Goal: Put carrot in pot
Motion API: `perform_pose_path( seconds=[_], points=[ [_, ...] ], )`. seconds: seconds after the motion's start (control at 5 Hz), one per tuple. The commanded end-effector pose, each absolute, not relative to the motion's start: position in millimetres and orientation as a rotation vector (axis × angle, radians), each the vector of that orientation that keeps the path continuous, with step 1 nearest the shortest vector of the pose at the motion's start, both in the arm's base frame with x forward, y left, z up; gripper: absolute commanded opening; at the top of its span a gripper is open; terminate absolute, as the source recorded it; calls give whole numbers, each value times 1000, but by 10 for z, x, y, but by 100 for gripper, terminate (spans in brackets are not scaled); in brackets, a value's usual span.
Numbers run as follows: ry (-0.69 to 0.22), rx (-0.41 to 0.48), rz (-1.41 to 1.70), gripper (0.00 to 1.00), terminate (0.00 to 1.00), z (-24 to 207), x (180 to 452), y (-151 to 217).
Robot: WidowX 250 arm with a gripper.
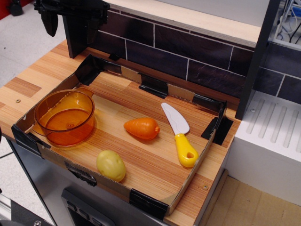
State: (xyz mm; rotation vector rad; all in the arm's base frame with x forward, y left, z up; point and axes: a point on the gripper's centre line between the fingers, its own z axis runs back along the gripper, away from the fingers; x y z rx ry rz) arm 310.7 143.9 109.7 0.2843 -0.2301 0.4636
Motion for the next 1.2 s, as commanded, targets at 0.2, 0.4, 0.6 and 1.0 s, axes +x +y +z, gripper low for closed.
perform_pose_path(
  seconds=[0.2,0.4,0.6,1.0],
  points=[
    [-253,210,690,100,0,1154,3149,1347],
    [-287,172,853,100,0,1186,3121,1186],
    [-252,93,1076,100,0,1209,2973,896],
    [-209,23,1380,100,0,984,2753,393]
  ],
)
